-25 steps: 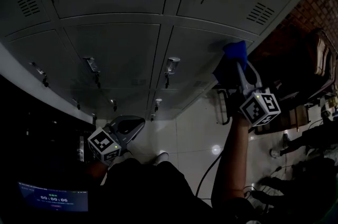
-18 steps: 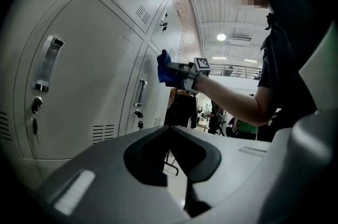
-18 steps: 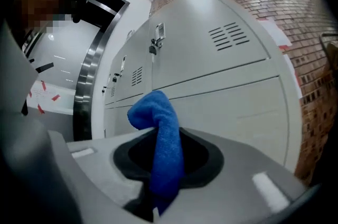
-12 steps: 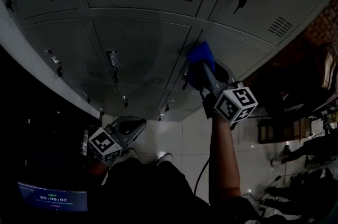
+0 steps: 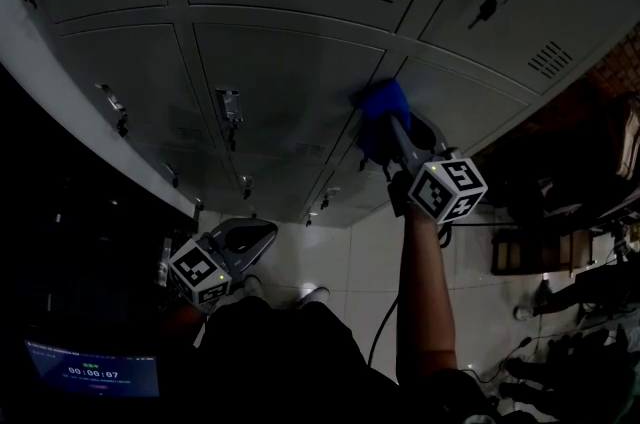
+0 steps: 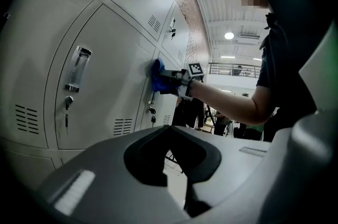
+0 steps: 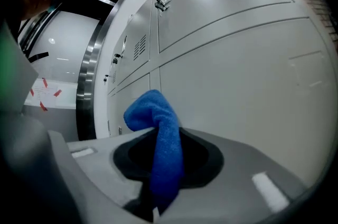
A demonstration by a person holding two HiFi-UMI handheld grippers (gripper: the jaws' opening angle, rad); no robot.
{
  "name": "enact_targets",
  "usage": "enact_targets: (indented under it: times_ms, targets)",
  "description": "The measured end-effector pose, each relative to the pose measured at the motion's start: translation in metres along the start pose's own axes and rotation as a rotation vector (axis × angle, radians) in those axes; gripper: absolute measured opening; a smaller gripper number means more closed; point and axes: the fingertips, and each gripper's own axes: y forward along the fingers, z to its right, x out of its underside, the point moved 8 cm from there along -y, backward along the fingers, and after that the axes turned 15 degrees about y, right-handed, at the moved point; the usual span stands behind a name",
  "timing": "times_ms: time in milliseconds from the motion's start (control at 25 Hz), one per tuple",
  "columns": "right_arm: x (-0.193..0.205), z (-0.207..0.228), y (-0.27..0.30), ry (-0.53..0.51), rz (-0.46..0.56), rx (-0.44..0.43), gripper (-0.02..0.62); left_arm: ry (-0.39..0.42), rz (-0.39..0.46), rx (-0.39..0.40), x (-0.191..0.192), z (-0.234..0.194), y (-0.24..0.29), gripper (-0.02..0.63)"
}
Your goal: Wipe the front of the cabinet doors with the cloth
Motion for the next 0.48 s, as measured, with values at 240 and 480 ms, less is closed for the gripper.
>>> enact_targets:
  times_ms: [240, 480]
  targets:
    - [-0.008, 0.027, -0.026, 0.003, 0.016, 0.068, 0.083, 0.01, 0.012, 0.036, -0.004, 0.001, 0.022, 0.002]
    - [-0.022, 0.062, -0.059, 0.006, 0.047, 0.133, 0.083, 0.013, 0.012, 0.075, -0.008, 0.009, 0.052, 0.002]
